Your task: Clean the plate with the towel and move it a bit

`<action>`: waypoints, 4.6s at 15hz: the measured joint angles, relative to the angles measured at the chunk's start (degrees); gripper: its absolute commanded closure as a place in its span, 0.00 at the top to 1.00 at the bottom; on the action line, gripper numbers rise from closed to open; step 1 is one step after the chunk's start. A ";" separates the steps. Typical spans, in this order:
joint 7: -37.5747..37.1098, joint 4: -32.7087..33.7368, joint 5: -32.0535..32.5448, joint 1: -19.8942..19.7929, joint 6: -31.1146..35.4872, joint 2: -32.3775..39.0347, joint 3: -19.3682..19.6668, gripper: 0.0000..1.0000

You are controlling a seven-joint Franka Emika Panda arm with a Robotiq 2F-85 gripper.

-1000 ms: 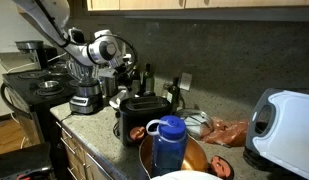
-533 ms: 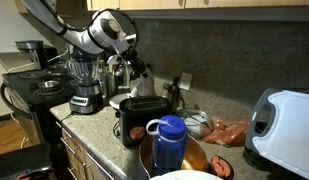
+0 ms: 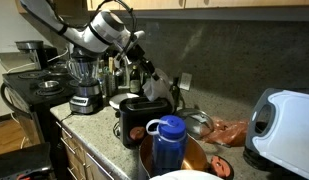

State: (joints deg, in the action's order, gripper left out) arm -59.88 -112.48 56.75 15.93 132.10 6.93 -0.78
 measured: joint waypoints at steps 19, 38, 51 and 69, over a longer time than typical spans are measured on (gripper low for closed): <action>19.09 3.80 -20.84 -2.12 1.21 4.45 -6.85 1.00; 40.30 -7.51 -60.59 -1.63 25.51 17.51 -10.62 1.00; 41.61 -7.31 -62.21 -0.16 29.24 19.85 -9.31 0.23; 41.37 -7.02 -61.62 2.44 31.26 19.96 -6.08 0.68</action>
State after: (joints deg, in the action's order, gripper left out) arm -18.51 -119.51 -4.87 18.37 163.36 26.89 -6.86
